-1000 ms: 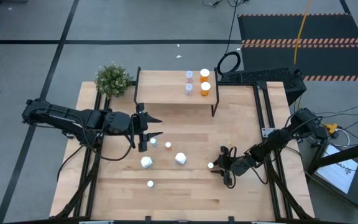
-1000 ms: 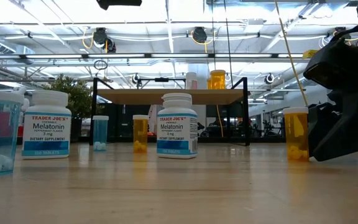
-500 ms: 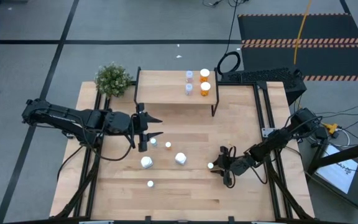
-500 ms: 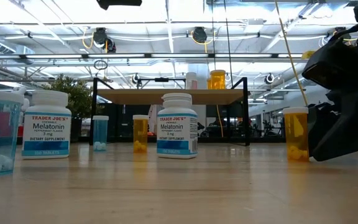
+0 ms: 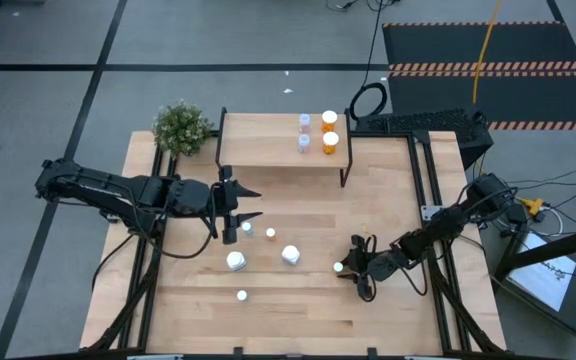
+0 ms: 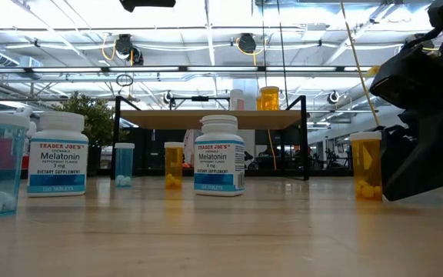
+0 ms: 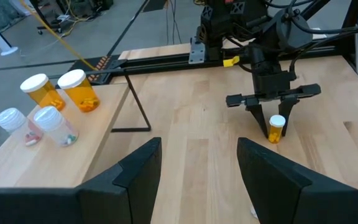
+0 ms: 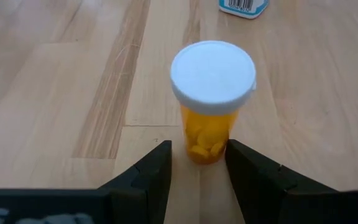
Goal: Pick and place medicine bottles onto shelf by color
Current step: Put the bottom small orange pill bottle on the shelf
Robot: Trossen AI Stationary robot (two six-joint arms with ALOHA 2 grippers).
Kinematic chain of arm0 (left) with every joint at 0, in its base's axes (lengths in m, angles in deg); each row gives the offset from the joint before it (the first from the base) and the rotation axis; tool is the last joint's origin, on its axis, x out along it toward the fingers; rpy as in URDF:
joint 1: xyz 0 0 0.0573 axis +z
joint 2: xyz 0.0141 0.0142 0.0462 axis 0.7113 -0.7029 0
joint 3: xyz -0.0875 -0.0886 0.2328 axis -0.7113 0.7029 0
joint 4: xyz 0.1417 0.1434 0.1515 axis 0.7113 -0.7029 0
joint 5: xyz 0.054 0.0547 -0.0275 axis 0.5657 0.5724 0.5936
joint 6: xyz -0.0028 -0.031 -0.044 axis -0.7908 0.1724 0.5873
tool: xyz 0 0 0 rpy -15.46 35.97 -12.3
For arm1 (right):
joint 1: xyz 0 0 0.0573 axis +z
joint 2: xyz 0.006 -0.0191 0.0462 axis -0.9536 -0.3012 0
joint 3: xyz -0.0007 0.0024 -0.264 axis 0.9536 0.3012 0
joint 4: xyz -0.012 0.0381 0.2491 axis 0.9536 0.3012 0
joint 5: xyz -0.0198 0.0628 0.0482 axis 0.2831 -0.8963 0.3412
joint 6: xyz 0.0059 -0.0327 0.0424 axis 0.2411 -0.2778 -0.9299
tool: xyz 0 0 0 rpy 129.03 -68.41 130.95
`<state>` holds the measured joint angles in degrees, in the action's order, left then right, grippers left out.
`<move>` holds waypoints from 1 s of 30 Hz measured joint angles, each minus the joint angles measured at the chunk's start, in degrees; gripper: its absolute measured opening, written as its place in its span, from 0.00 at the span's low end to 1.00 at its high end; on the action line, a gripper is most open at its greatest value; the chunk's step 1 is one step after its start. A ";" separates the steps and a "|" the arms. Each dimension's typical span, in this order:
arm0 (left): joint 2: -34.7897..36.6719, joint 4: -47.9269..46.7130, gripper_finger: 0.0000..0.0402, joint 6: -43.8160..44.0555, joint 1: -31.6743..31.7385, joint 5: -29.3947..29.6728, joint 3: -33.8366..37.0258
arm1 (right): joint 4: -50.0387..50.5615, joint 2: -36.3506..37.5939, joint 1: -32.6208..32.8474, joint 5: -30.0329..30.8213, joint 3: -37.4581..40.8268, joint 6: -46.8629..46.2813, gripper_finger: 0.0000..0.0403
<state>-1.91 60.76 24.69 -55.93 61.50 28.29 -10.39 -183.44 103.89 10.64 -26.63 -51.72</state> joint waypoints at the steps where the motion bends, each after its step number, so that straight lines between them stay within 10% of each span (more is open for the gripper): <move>1: 0.00 0.00 0.52 0.00 0.00 0.00 0.00 | -0.06 -0.02 -0.22 -0.06 0.00 0.22 0.37; 30: 0.02 1.31 0.52 -0.57 -0.01 0.00 0.00 | -0.39 0.00 -4.45 -1.36 0.00 5.61 0.25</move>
<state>-1.89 62.07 24.13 -55.94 61.50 28.29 -10.78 -183.44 99.43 9.28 -26.62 -46.11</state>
